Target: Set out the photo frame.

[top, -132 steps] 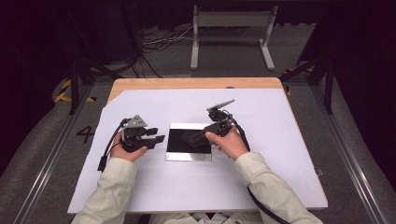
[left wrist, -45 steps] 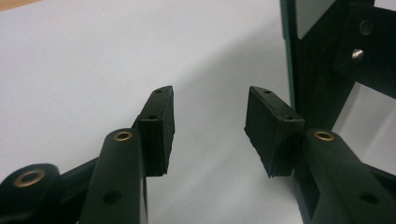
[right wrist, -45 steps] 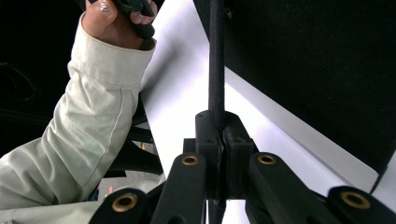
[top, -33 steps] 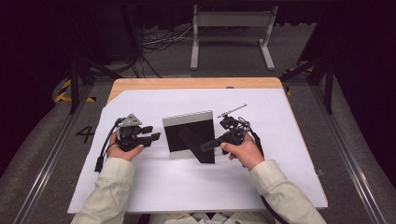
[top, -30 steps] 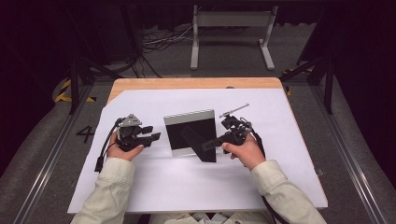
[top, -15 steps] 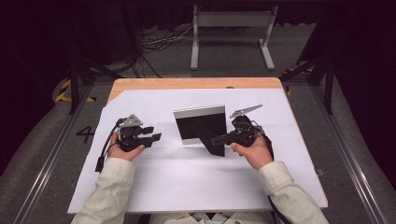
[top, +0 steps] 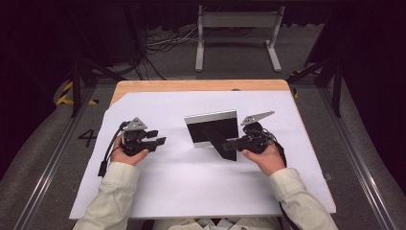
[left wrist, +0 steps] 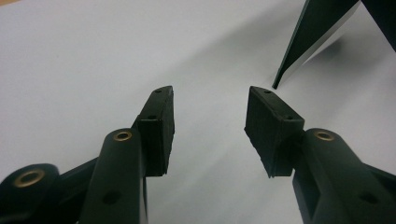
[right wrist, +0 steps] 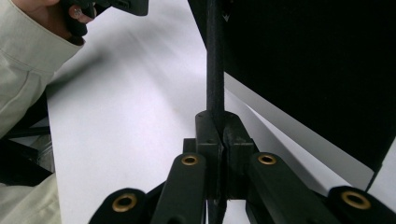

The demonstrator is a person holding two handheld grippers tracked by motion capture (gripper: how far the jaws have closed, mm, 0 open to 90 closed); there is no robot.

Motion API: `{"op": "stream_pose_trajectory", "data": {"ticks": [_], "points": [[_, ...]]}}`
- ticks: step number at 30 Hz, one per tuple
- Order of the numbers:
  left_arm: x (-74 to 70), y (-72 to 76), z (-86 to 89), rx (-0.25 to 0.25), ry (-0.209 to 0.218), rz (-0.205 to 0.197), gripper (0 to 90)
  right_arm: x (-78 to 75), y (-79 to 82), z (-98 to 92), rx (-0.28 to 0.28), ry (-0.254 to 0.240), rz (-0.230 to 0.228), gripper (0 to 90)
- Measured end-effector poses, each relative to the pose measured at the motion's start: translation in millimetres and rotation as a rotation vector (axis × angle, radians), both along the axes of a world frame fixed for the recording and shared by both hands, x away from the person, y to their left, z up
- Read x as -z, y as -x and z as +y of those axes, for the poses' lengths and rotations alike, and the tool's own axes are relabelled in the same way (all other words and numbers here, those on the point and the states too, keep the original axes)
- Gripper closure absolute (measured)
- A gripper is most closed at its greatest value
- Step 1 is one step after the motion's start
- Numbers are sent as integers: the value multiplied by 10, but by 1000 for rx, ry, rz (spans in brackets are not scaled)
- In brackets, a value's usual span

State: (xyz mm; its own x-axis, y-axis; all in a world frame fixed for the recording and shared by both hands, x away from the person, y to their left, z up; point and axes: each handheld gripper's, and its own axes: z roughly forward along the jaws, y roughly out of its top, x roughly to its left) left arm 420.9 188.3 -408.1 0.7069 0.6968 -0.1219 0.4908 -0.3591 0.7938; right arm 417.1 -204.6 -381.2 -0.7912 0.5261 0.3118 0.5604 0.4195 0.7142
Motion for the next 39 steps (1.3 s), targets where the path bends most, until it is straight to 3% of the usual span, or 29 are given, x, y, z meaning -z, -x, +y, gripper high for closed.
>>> {"op": "stream_pose_trajectory", "data": {"ticks": [8, 18, 21, 25, 31, 39], "points": [[5, 0, -15, 4, -4, 2, 526, 48, 41, -26, -41, 78, -75, 855], [1, 4, -19, 9, -2, 2, 523, 66, 85, -8, -89, 166, -120, 854], [0, 4, -21, 9, -3, 2, 523, 68, 93, 2, -99, 187, -121, 856], [2, 2, -27, 12, -5, 2, 523, 79, 126, 34, -116, 251, -116, 858], [-1, 10, -59, 24, -13, 0, 523, 106, 147, 46, -137, 282, -108, 864], [0, 3, -66, 28, -12, 3, 533, 133, 163, 39, -151, 321, -140, 856]]}}
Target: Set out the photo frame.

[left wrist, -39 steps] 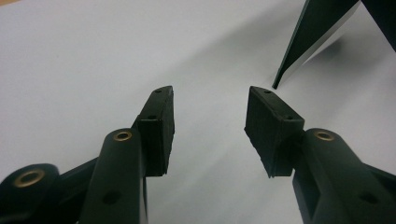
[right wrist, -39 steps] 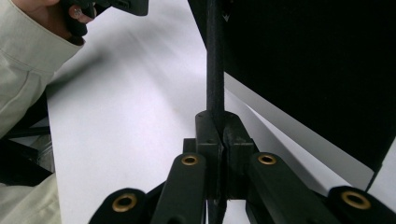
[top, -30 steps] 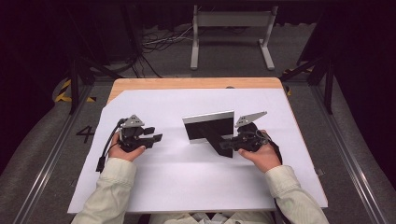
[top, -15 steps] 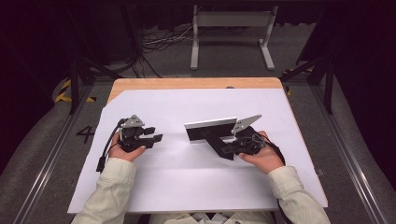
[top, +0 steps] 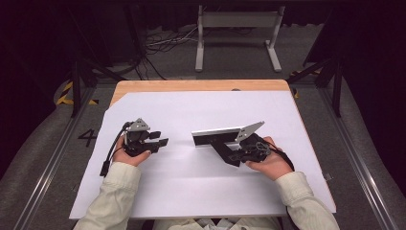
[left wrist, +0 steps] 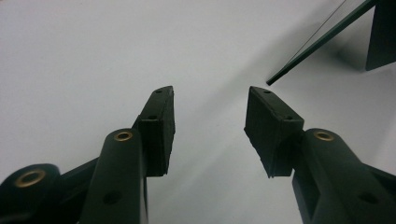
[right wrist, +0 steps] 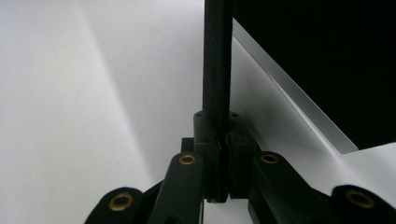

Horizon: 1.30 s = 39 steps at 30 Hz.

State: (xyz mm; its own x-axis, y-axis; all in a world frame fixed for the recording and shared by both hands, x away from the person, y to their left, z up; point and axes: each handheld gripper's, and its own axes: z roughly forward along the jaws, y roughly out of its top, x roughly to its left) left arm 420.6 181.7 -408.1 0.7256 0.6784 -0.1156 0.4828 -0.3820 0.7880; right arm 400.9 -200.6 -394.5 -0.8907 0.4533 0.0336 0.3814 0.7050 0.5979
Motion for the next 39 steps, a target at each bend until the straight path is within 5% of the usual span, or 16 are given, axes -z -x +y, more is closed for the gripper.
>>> {"op": "stream_pose_trajectory", "data": {"ticks": [7, 23, 39], "points": [[-1, -6, -31, -1, 1, 0, 533, 27, 3, -33, -14, 23, -20, 848], [9, -25, -126, 35, -51, -79, 516, 44, 34, -57, -2, 60, -59, 814], [-1, -47, -238, 75, -48, -93, 571, -204, 120, -302, 67, -18, -90, 758]]}}
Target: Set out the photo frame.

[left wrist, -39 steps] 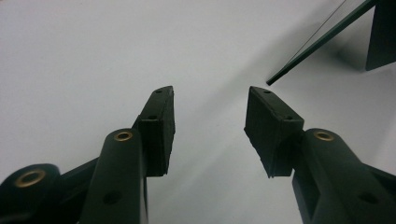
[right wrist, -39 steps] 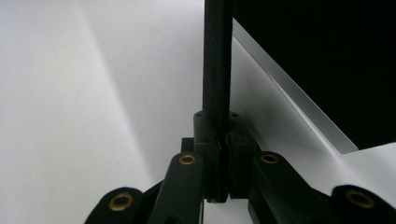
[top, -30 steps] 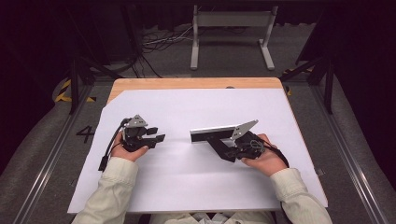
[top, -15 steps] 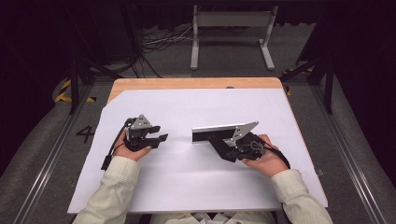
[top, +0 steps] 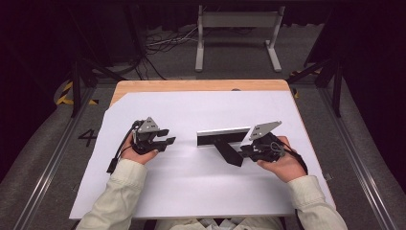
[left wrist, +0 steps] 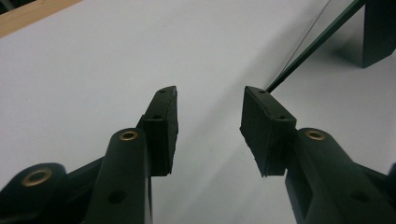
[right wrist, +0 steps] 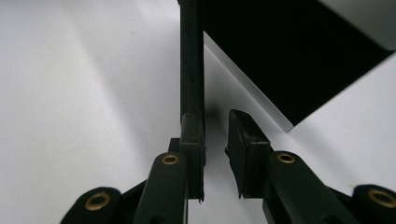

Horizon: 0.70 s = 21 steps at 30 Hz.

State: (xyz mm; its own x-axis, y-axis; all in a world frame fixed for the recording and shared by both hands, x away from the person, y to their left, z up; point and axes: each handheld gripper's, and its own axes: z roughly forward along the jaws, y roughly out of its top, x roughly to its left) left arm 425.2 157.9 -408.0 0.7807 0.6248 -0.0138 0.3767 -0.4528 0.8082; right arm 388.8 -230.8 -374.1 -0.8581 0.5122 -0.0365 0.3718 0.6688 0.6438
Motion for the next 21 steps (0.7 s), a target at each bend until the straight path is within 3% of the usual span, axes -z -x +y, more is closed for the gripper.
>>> {"op": "stream_pose_trajectory", "data": {"ticks": [9, 21], "points": [[18, -15, -74, 12, 28, 6, 601, -155, 66, -198, 35, -61, -35, 746], [70, 2, -235, 1, 3, -12, 624, -227, 78, -354, 70, -87, -52, 743]]}}
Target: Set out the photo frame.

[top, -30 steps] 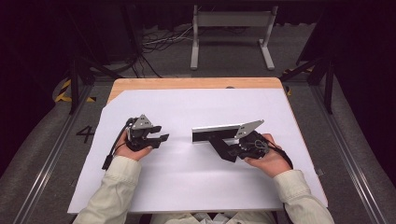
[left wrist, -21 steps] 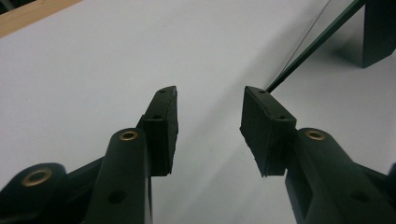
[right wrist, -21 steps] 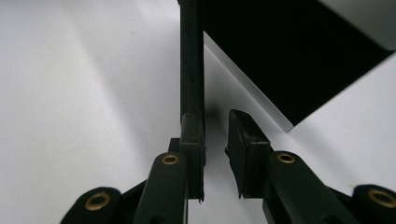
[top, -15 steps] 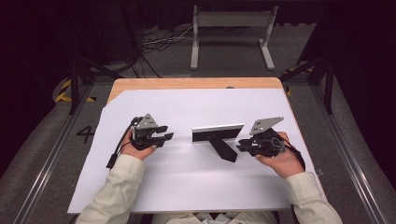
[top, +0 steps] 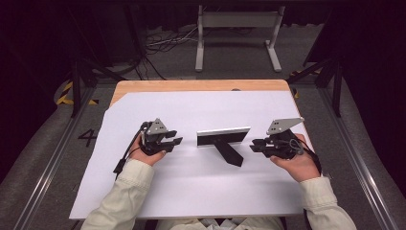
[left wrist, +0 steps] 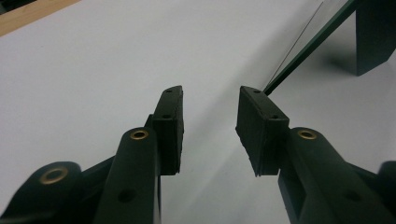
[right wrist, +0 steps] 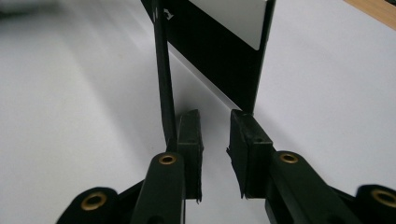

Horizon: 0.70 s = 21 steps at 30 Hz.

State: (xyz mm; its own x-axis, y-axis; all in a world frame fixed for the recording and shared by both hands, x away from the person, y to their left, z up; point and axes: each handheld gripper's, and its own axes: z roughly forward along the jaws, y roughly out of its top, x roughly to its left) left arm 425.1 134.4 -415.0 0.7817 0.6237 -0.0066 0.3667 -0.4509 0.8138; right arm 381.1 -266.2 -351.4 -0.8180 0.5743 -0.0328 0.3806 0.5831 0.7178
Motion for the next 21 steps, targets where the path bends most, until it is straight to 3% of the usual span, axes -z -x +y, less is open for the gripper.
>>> {"op": "stream_pose_trajectory", "data": {"ticks": [4, 10, 13, 17, 21], "points": [[41, -20, -51, -33, 50, 18, 646, -6, 15, -37, 5, -3, 4, 754], [96, -51, -128, -50, 65, 25, 673, 3, 39, -103, 21, -4, 10, 761], [129, -74, -144, -54, 54, 6, 663, -4, 50, -147, 32, -12, 10, 762], [157, -92, -164, -51, 104, 19, 643, -10, 61, -196, 44, -23, 11, 764], [202, -116, -208, -43, 145, -5, 588, -19, 60, -229, 50, -30, 9, 765]]}}
